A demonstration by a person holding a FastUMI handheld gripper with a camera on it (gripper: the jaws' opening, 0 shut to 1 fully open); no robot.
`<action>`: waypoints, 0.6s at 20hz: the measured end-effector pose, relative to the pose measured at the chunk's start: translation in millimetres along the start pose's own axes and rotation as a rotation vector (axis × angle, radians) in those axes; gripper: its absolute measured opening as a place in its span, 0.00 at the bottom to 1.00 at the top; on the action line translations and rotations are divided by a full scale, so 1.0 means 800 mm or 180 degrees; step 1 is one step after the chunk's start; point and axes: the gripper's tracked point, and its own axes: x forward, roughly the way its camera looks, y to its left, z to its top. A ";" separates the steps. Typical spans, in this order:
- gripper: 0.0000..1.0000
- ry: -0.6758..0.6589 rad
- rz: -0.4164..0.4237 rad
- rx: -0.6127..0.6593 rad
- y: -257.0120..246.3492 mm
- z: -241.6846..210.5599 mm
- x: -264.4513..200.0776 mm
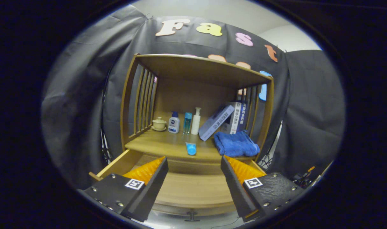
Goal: Pull open the drawer, take out the items inside it, and place them on the countertop above the cabinet.
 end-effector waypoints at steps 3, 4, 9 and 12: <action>0.99 0.0084 0.0021 0.0102 -0.005 -0.035 -0.019; 0.99 0.0106 -0.0008 0.0139 -0.009 -0.047 -0.022; 0.99 0.0081 -0.0085 0.0329 -0.025 -0.087 -0.038; 0.99 0.0110 -0.0142 0.0280 -0.029 -0.111 -0.045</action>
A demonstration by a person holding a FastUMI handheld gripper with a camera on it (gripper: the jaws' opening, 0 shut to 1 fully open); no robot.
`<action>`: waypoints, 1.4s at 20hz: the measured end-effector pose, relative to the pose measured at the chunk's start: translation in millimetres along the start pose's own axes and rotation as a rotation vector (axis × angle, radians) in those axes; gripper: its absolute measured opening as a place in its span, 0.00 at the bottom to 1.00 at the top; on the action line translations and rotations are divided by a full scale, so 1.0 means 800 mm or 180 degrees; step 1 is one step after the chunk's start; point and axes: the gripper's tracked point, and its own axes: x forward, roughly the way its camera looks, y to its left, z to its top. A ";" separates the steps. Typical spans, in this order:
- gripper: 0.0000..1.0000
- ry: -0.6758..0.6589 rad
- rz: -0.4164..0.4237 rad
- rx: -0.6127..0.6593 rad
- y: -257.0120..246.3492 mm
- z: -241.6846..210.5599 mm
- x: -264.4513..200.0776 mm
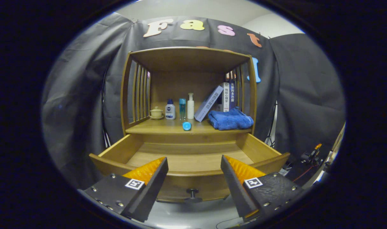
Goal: Pull open the drawer, take out the items inside it, and place them on the countertop above the cabinet.
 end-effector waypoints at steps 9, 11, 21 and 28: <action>0.99 0.0167 0.0086 0.0038 0.016 -0.074 0.014; 0.98 0.0082 0.0179 0.0148 0.028 -0.068 0.015; 0.99 -0.0015 0.0357 0.0607 0.035 -0.076 0.048; 0.99 -0.0277 0.0358 0.0618 0.036 -0.054 0.090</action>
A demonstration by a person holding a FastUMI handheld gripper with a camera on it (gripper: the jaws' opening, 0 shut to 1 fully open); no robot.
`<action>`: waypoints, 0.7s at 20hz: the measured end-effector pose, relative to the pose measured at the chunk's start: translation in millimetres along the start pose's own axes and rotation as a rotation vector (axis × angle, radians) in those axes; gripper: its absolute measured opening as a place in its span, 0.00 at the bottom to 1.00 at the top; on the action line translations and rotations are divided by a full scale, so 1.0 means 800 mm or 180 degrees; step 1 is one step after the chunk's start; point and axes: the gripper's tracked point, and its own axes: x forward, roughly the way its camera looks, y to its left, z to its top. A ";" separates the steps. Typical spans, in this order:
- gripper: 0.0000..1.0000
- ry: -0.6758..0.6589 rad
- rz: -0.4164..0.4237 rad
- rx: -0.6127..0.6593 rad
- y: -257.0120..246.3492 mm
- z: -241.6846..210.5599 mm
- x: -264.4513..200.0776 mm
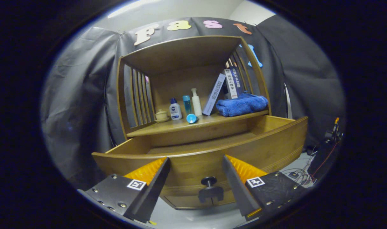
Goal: Pull open the drawer, take out the items inside it, and place them on the countertop above the cabinet.
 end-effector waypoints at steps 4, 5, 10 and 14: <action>0.99 0.0024 -0.0054 -0.0337 0.006 -0.008 0.042; 1.00 0.0064 -0.0066 -0.0434 0.006 -0.011 0.047; 0.99 0.0055 -0.0087 -0.0510 0.008 -0.013 0.096; 0.99 0.0061 -0.0092 -0.0534 0.011 -0.013 0.132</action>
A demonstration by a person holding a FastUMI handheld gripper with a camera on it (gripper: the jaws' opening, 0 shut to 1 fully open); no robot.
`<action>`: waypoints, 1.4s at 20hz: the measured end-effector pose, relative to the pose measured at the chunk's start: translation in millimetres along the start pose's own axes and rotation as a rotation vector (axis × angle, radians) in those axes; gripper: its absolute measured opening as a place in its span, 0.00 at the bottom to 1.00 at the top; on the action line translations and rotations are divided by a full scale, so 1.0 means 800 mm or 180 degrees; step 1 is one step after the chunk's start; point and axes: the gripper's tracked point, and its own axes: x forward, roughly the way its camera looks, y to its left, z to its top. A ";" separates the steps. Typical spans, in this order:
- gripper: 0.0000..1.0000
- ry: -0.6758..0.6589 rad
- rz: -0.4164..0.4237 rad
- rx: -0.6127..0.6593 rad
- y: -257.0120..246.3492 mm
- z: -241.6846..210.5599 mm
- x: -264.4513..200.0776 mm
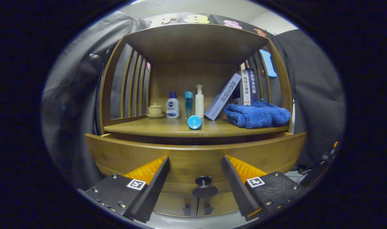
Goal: Pull open the drawer, take out the items inside it, and place them on the countertop above the cabinet.
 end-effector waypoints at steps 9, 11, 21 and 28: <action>0.99 0.0202 0.0006 -0.0076 0.002 -0.003 0.054; 0.99 0.0362 -0.0008 -0.0081 0.003 -0.016 0.055; 0.98 0.0521 0.0011 -0.0145 -0.003 0.038 0.015; 0.98 0.0199 0.0041 0.0057 -0.001 0.155 -0.075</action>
